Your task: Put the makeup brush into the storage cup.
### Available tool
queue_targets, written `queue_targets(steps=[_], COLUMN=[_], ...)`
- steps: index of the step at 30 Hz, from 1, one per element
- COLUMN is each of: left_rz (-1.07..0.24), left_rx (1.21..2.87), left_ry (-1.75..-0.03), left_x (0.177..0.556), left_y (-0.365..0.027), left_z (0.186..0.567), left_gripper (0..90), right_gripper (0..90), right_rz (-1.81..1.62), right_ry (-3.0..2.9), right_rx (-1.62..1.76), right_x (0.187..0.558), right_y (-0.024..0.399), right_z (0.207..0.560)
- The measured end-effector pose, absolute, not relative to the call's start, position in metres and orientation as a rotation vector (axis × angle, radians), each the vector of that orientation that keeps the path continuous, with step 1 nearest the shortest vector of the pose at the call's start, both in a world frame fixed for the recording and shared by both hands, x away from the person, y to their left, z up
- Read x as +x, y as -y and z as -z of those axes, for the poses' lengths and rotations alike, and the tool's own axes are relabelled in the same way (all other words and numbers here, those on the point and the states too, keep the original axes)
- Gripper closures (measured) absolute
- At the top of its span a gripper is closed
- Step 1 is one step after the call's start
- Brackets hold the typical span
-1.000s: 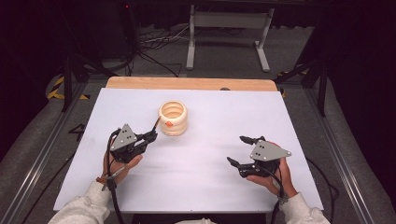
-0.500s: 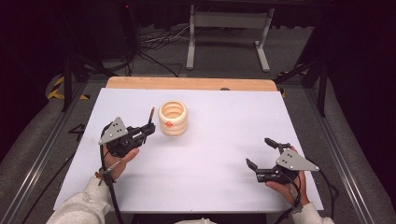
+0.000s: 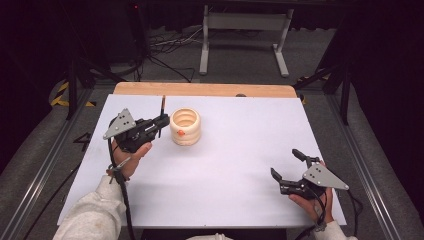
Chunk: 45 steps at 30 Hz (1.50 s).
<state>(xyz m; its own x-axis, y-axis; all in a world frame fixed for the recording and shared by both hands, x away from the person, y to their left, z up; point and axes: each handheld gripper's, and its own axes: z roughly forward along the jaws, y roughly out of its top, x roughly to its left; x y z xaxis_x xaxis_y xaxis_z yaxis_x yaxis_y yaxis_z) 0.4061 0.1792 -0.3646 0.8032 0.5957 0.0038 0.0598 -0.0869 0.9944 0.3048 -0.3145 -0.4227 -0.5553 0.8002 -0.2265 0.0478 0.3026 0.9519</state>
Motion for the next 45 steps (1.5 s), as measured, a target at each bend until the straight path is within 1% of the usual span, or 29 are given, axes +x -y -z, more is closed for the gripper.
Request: queue_targets(steps=[8,16,22,31,40,45], left_rz=[-0.486,-0.469,-0.444,-0.422,-0.401,-0.423], left_rx=[1.605,1.620,1.624,1.607,1.649,1.683], left_ry=[-0.522,-0.507,-0.520,-0.556,-0.562,-0.555], left_x=[0.425,0.443,0.459,0.477,0.489,0.495], left_y=[-0.166,-0.157,-0.144,-0.138,-0.126,-0.121], left_z=[0.357,0.359,0.366,0.377,0.386,0.390], left_gripper=[83.4,83.4,83.4,83.4,83.3,83.3], right_gripper=[9.7,10.0,10.0,10.3,10.6,10.8], right_rz=[-1.311,-1.309,-1.314,-1.325,-1.326,-1.337], right_ry=[-1.853,-1.857,-1.857,-1.851,-1.849,-1.855], right_rx=[0.757,0.742,0.737,0.728,0.738,0.726], right_x=[0.304,0.304,0.303,0.302,0.302,0.301], right_y=[0.312,0.310,0.310,0.310,0.311,0.309], right_z=[0.425,0.425,0.424,0.424,0.424,0.424])
